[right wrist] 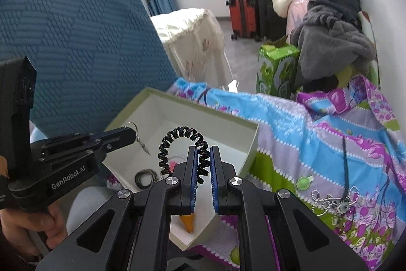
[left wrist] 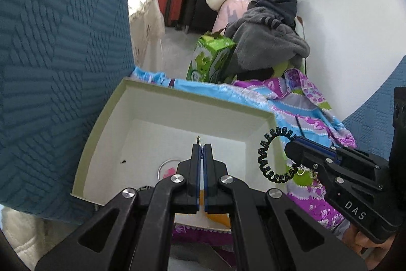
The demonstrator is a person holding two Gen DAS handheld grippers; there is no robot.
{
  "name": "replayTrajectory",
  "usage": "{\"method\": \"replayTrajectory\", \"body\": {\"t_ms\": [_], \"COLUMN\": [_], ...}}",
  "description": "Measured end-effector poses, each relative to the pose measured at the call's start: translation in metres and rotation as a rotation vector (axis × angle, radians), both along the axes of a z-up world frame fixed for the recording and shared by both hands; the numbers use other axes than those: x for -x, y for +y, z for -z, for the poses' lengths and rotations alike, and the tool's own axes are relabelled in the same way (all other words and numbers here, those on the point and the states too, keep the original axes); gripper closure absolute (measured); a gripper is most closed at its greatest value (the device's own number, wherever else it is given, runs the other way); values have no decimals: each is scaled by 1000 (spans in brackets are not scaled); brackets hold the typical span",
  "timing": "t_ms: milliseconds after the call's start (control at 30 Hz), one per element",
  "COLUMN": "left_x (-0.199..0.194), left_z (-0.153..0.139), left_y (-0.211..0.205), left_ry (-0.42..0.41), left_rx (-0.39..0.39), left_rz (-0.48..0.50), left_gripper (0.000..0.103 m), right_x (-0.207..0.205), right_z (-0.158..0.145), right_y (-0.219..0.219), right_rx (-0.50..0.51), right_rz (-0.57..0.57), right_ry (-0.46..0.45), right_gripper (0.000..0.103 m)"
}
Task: Organize jewelry
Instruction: 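Open both tools to drop the items into the white box, then move both tools back over the necklaces on the cloth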
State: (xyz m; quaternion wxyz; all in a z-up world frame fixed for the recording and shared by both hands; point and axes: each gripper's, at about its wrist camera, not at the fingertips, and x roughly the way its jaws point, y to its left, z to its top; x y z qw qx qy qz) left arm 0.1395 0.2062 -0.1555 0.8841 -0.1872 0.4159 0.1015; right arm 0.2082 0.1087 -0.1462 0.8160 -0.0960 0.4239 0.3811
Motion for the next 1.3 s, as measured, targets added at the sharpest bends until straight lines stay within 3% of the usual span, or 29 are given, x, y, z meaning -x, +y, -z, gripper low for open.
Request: {"method": "replayTrajectory", "body": {"t_ms": [167,400,467,500,533,633,667,1067,1300], "left_x": [-1,-1,-3,-2,-3,1,4,11,3], "left_z": [15,7,1,-2,-5,-20,-28,-104,-130], "left_y": [2,0,-1,-2,-4,-9,-11,-52,-95], "left_ry": [28,13,11,6,2,-20,-43,-188,-269], "left_rx": [31,12,-1,-8,-14,-46,-57,-110,-99], "left_rz": [10,-7,-7,-7,-7,-23,-22,26,100], "left_gripper": [102,102,101,100,92,54,52,49,49], "right_x": [0,0,0,-1,-1,-2,-3,-9,-6], "right_z": [15,8,1,-3,-8,-24,-28,-115,-138], "right_y": [6,4,1,-1,-5,-15,-18,-93,-142], "right_rx": [28,19,13,7,-8,-35,-41,-145,-169], "right_rz": [-17,-34,-31,-28,-24,-15,-11,69,143], "right_ry": [26,29,12,8,3,-21,-28,-203,-279], "right_gripper": [95,94,90,84,79,79,79,79,79]}}
